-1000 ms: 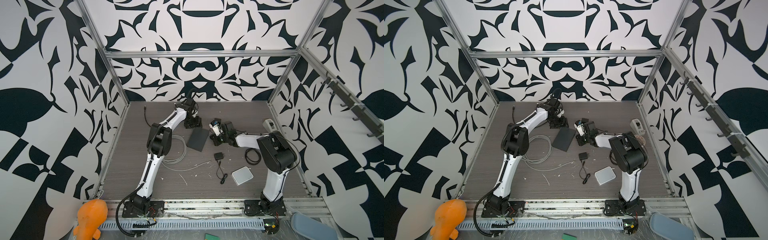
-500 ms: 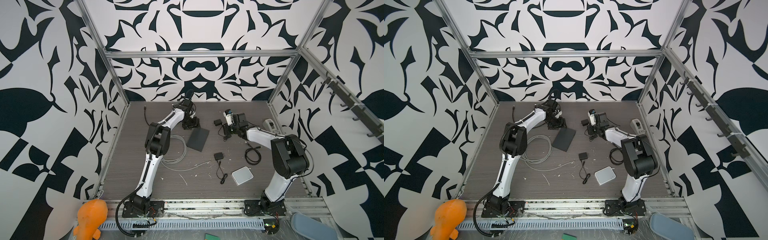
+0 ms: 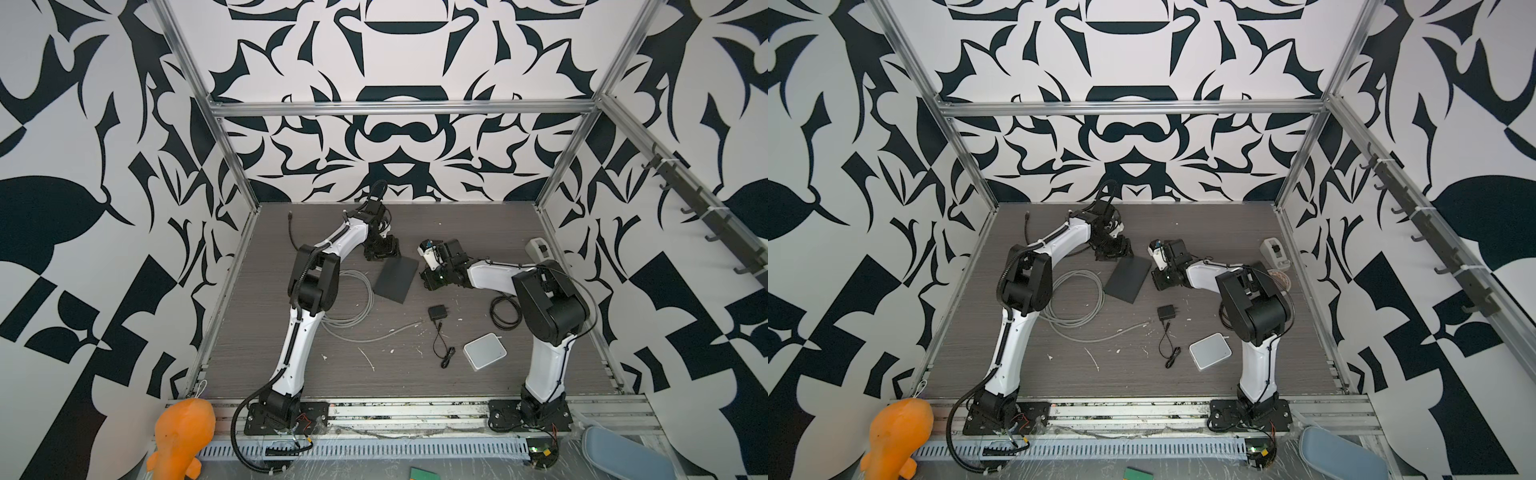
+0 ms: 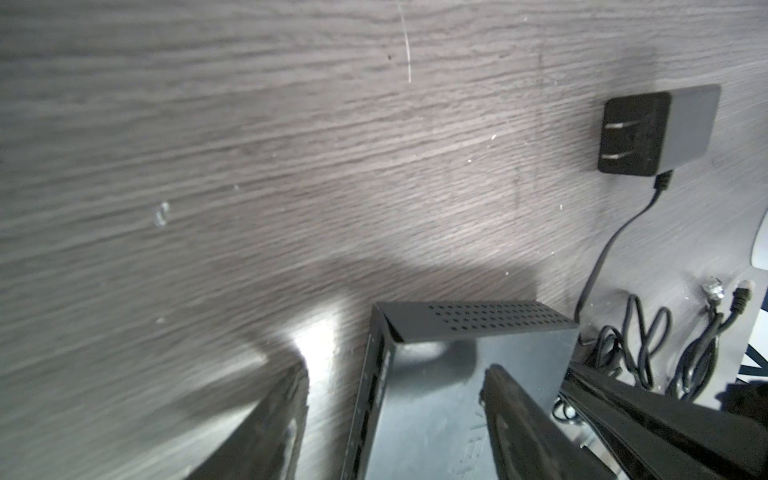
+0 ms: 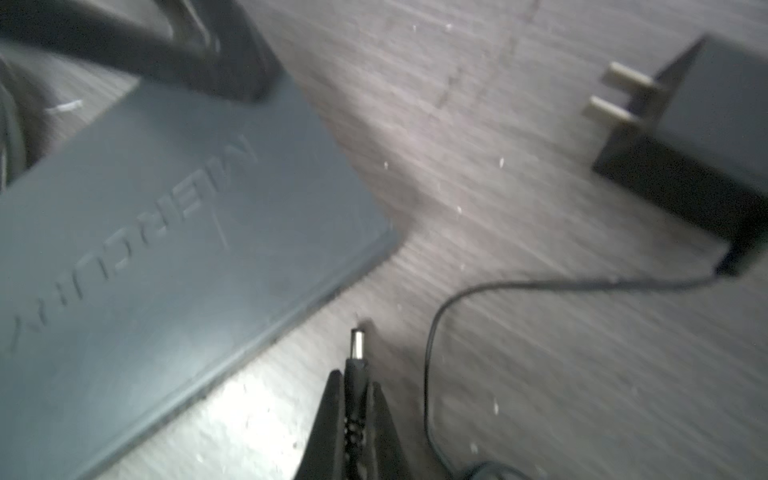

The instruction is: Insert the plug into the switch port

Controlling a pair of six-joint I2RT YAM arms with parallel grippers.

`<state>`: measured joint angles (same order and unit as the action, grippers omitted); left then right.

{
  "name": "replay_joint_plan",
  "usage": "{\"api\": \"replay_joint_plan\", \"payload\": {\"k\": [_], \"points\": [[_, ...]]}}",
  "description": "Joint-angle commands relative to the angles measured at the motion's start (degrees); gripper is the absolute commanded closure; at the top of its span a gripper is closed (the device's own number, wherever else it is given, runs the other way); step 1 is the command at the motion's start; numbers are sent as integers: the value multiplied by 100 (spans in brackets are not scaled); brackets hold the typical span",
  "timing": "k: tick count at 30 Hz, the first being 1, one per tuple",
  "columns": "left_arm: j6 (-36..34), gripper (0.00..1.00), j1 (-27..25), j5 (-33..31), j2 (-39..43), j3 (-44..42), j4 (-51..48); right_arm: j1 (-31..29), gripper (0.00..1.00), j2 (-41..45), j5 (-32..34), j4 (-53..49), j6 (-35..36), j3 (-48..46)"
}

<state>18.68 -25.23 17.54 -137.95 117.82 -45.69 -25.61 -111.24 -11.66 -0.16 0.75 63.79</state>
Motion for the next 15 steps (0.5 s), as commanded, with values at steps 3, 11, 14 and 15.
{"api": "replay_joint_plan", "payload": {"k": [3,11,14,15], "points": [[-18,30,9,167,203,-51,-180,-20,92,-193,-44,-167,-181,132],[-116,30,0,565,-15,139,-246,152,92,-245,-302,-11,62,122],[-201,30,1,558,-113,253,-379,162,92,-153,-519,597,65,-202],[-223,30,-1,545,-155,304,-419,161,92,-145,-588,740,84,-298]]}}
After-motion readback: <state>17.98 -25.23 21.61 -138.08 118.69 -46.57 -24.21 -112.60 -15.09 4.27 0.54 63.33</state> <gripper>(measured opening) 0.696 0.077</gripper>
